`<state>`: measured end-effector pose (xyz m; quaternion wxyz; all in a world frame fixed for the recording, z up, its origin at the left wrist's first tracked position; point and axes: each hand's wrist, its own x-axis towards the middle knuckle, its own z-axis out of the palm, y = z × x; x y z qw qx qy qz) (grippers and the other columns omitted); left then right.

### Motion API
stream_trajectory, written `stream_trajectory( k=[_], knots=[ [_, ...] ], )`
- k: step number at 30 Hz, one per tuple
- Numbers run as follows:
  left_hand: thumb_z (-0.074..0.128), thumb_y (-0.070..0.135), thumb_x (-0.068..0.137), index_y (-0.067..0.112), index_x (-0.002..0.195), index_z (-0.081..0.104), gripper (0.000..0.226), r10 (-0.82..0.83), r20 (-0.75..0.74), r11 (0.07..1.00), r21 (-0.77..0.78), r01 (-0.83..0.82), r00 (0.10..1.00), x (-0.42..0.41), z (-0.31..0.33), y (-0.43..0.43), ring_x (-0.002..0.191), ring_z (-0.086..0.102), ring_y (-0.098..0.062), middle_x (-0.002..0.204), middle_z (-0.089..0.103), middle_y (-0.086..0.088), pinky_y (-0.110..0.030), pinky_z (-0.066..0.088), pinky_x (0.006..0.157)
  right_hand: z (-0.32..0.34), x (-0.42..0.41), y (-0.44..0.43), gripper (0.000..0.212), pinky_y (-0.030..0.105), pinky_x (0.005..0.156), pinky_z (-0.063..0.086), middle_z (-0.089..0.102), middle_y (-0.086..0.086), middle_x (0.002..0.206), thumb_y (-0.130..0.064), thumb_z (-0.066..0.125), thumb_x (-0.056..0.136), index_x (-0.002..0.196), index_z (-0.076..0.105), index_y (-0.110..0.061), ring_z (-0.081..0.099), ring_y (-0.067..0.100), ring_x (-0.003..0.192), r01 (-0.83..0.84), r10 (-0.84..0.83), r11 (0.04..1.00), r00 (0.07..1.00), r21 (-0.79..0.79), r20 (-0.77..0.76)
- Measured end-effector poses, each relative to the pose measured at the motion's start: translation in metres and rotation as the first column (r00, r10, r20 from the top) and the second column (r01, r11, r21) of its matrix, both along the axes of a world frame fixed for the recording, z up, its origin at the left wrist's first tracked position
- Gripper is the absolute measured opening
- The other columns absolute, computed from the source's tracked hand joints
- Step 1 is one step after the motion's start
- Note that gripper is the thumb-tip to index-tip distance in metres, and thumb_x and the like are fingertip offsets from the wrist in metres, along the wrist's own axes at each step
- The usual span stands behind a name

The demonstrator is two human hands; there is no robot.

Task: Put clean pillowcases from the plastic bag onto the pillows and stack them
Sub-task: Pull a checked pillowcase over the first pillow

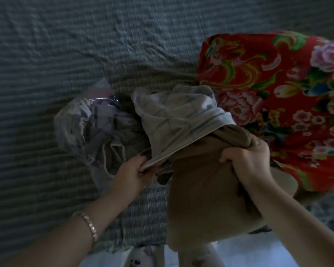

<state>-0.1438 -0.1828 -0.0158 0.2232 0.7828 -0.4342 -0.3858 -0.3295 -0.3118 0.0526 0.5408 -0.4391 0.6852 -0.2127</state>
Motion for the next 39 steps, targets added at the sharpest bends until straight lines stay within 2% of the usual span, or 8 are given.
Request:
stream_trajectory(
  k=[7,12,16,19,24,30,34,39],
  knots=[
    [0.052,0.021,0.081,0.001,0.069,0.057,0.024,0.189,0.094,0.978,0.072,-0.196,0.977,0.003,0.004,-0.027,0.07,0.053,-0.029,0.071,0.059,-0.017,-0.028,0.028,0.061,0.056,-0.001,-0.015,0.029,0.025,0.048,0.047,0.057,0.028,0.071,0.024,0.06,0.055,0.083,0.056,0.021,0.051,0.012,0.054,-0.112,0.13,0.975,0.988,-0.189,0.084],
    [0.05,0.01,0.088,0.012,0.108,0.063,0.024,-0.282,0.113,0.959,0.048,0.279,0.953,-0.024,0.036,-0.01,0.085,0.06,-0.019,0.1,0.062,0.002,-0.023,0.042,0.068,0.058,0.018,-0.044,0.028,0.02,0.044,0.043,0.054,-0.008,0.052,0.019,0.059,0.053,0.058,0.057,-0.009,0.049,0.005,0.051,-0.052,0.068,0.951,0.997,-0.306,0.04],
    [0.056,0.019,0.073,0.012,0.071,0.067,0.013,-0.437,0.325,0.835,-0.202,0.513,0.839,-0.011,0.072,-0.015,0.057,0.053,-0.014,0.084,0.061,-0.002,-0.018,0.04,0.052,0.036,0.039,-0.056,0.012,0.02,0.045,0.04,0.051,-0.003,0.059,0.008,0.063,0.06,0.07,0.061,0.003,0.047,0.008,0.055,-0.274,0.217,0.884,0.958,-0.378,-0.189],
    [0.059,-0.001,0.073,0.018,0.056,0.042,0.03,-0.094,-0.025,0.949,-0.303,0.083,0.995,-0.011,0.102,-0.051,0.056,0.046,-0.001,0.077,0.046,0.01,-0.006,0.035,0.054,0.016,0.045,-0.033,0.007,0.025,0.045,0.034,0.045,-0.007,0.05,-0.01,0.058,0.052,0.055,0.054,-0.005,0.043,0.002,0.049,-0.565,0.483,0.709,0.825,-0.421,-0.294],
    [0.057,0.01,0.079,0.01,0.101,0.053,0.022,0.295,-0.468,0.954,0.183,-0.236,0.833,-0.01,0.104,-0.106,0.062,0.049,-0.018,0.072,0.052,-0.007,-0.026,0.039,0.052,-0.006,0.033,-0.015,0.019,0.04,0.042,0.043,0.054,0.011,0.055,-0.011,0.06,0.055,0.055,0.051,0.006,0.052,0.028,0.052,-0.729,0.664,0.52,0.673,-0.444,-0.327],
    [0.049,0.009,0.082,-0.014,0.073,0.06,0.027,-0.095,-0.538,0.987,-0.163,0.007,0.837,-0.04,0.132,-0.1,0.04,0.033,-0.006,0.047,0.04,-0.008,-0.014,0.027,0.041,0.006,0.024,-0.027,0.045,0.006,0.061,0.046,0.054,-0.018,0.07,0.01,0.063,0.076,0.075,0.048,-0.033,0.058,-0.007,0.062,-0.395,0.411,0.869,0.911,-0.298,-0.009],
    [0.048,0.014,0.078,-0.014,0.071,0.057,0.03,-0.121,-0.656,0.992,-0.102,0.072,0.745,-0.043,0.124,-0.091,0.038,0.031,-0.002,0.045,0.037,-0.002,-0.012,0.025,0.04,-0.001,0.016,-0.018,0.036,0.019,0.084,0.043,0.055,-0.02,0.087,-0.007,0.046,0.088,0.123,0.045,0.0,0.054,-0.006,0.076,-0.116,0.076,0.987,0.946,0.108,0.315],
    [0.071,0.023,0.079,0.016,0.086,0.059,0.015,-0.38,-0.203,0.921,0.004,0.389,0.902,-0.017,0.074,-0.051,0.064,0.055,-0.008,0.072,0.058,0.006,-0.024,0.038,0.055,0.001,-0.001,-0.022,0.028,0.041,0.064,0.051,0.065,0.012,0.074,0.02,0.056,0.059,0.08,0.063,0.002,0.061,0.03,0.075,0.081,-0.08,0.974,0.997,0.213,-0.011]
  ],
)
